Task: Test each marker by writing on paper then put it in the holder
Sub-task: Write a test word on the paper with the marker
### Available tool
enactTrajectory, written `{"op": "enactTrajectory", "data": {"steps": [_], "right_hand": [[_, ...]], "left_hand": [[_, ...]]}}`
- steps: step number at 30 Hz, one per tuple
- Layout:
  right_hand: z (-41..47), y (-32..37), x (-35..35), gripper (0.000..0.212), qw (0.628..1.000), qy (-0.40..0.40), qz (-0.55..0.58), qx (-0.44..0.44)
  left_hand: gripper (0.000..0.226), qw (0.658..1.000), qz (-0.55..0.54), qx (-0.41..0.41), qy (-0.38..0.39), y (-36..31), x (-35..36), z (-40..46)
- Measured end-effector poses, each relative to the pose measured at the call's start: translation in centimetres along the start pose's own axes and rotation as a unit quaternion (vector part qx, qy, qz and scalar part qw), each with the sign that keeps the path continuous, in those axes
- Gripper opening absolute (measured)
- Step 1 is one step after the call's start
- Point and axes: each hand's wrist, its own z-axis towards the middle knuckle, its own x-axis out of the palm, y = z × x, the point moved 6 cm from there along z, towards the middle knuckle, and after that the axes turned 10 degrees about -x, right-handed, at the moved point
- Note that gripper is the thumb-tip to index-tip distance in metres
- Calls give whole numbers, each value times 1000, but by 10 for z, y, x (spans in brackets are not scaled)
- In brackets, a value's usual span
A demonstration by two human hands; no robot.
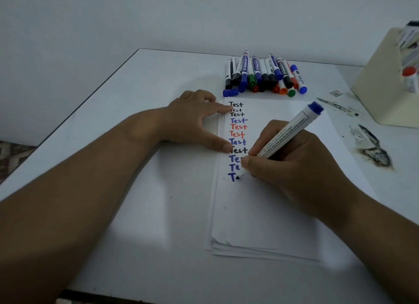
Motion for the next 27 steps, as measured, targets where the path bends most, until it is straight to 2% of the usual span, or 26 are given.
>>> {"op": "enactTrajectory", "data": {"steps": [10, 17, 27], "right_hand": [[0, 2, 1, 20, 1000, 7, 2, 1], [-3, 2, -6, 19, 999, -41, -11, 12], [-3, 2, -5, 20, 999, -29, -32, 9]], "left_hand": [[116, 1000, -2, -1, 0, 0, 1, -1], [119, 1000, -8, -2, -1, 1, 0, -1], [116, 1000, -7, 1, -5, 0, 0, -3]]}}
